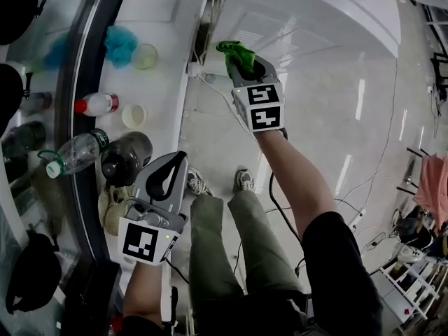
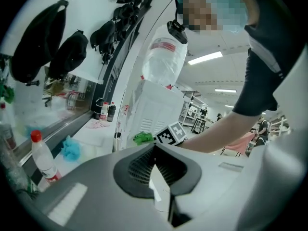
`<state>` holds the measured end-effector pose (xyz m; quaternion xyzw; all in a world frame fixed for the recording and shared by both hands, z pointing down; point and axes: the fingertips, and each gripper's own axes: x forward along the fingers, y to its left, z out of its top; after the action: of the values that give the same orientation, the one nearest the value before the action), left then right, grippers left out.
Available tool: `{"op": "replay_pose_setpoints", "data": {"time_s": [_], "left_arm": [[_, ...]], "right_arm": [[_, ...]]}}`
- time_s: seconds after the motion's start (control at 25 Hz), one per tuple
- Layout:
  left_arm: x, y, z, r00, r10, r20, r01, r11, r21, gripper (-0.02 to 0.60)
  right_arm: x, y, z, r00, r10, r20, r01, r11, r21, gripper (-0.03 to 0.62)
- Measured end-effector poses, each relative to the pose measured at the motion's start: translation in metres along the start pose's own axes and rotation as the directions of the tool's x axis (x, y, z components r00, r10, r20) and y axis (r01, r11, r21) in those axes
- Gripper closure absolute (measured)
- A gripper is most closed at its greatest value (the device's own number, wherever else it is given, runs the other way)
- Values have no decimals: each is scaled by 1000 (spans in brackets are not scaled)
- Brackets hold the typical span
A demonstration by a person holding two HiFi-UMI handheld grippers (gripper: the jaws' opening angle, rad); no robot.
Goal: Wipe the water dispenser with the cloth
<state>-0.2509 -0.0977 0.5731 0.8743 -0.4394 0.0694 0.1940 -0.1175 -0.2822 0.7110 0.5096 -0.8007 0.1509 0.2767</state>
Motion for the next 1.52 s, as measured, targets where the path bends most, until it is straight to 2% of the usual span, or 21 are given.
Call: {"op": "replay_pose_setpoints", "data": {"time_s": [0.2,0.36,0.6,0.76,0.84,0.92,1.04,1.24,1.36,1.52], "left_arm": [[22,-33,4,999,2,33,-2,1000,-5,580],[32,-60,-1,999,10,39,-10,1000,-19,580],[43,-92,-10,1000,8,30,-8,1000,-6,580],[40,-95,-11,999,18,27,-18,1000,5,580],[35,-91,-13,999,27,20,-27,1000,4,580],[30,-85,-13,999,39,18,-39,999,1,580],[21,-74,-11,999,46,14,-46,999,3,580],[-2,-42,-11,998,60,17,-59,998,-8,580],[-15,-24,-17,998,48,-28,-48,999,-9,580],[-29,-2,-16,997,58,-46,-59,998,-20,580]], "right_arm": [[-34,-69,-35,998,-61,-35,61,998,12,500],[-61,-116,-59,993,-107,-50,109,992,58,500],[-90,-164,-82,982,-170,-76,175,982,65,500],[-101,-180,-92,974,-208,-87,215,973,81,500],[-104,-170,-93,979,-189,-80,195,978,78,500],[-101,-143,-91,990,-127,-66,131,990,59,500],[-83,-84,-81,999,-5,-42,6,999,33,500],[-26,20,-62,988,151,-40,-153,987,-42,500],[11,57,-52,983,169,-75,-175,981,-83,500],[47,70,-35,987,123,-102,-136,983,-126,500]]}}
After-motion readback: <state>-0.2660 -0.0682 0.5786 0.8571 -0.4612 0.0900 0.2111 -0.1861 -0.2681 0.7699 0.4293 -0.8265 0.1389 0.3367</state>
